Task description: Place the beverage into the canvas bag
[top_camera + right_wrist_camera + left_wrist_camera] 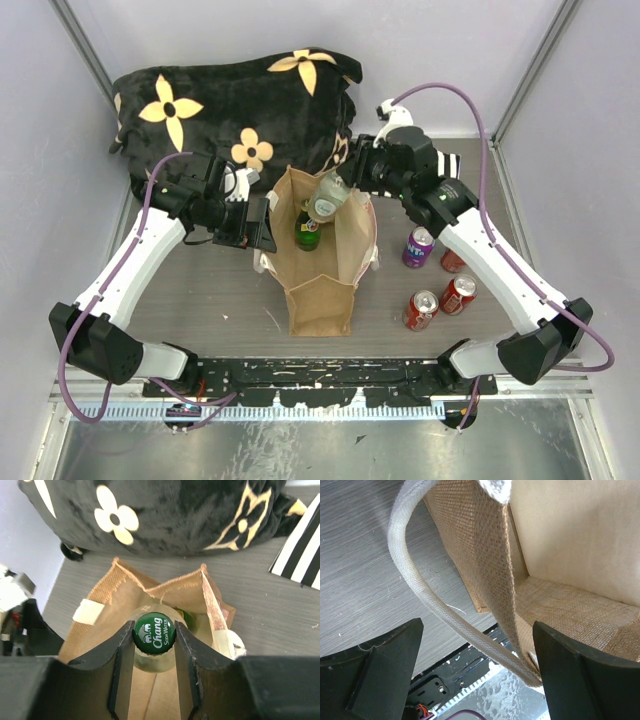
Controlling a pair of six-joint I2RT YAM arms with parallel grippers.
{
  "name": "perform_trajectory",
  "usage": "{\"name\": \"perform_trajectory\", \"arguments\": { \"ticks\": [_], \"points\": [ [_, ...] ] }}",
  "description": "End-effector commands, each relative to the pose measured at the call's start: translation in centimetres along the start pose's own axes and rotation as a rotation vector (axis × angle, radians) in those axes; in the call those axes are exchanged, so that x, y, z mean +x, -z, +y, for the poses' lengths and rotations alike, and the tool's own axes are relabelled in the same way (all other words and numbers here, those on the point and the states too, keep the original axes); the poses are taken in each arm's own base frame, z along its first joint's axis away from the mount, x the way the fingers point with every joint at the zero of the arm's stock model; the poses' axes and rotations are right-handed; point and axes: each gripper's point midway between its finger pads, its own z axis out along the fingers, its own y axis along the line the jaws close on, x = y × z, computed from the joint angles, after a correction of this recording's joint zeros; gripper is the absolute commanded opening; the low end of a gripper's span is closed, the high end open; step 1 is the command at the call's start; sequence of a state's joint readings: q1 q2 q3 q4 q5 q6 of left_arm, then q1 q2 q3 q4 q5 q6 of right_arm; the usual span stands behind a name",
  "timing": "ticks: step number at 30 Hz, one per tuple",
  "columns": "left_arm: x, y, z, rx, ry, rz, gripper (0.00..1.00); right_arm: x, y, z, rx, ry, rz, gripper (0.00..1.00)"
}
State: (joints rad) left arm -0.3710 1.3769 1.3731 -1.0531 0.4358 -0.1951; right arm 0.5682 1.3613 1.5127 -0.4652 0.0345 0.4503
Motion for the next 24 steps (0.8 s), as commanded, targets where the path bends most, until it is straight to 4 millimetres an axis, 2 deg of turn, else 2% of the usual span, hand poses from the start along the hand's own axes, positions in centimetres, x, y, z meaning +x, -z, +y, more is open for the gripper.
{"name": "perform_trajectory", "arguments": {
  "ticks": [1, 7, 15, 18, 24],
  "points": [
    [0.1, 0.0, -0.1, 0.006, 0.002, -0.005, 0.98, -6.0, 2.3, 3.7, -0.097, 0.001, -0.249, 0.01],
    [0.3, -0.2, 0.0, 0.006, 0.003, 0.006, 0.98, -3.8, 0.8, 3.1, -0.049, 0.054, -0.200, 0.01],
    [-1.1, -0.4, -0.3, 0.015, 0.006, -0.009, 0.98, -0.7, -1.4, 1.7, 0.017, 0.120, -0.139, 0.01],
    [-1.2, -0.5, -0.3, 0.016, 0.005, -0.007, 0.98, -0.2, -1.9, 0.7, 0.068, 0.133, -0.148, 0.01],
    [-1.0, -0.8, -0.1, 0.015, 0.009, 0.003, 0.98, 0.9, -2.9, 0.0, 0.090, 0.147, -0.164, 0.01]
  ]
}}
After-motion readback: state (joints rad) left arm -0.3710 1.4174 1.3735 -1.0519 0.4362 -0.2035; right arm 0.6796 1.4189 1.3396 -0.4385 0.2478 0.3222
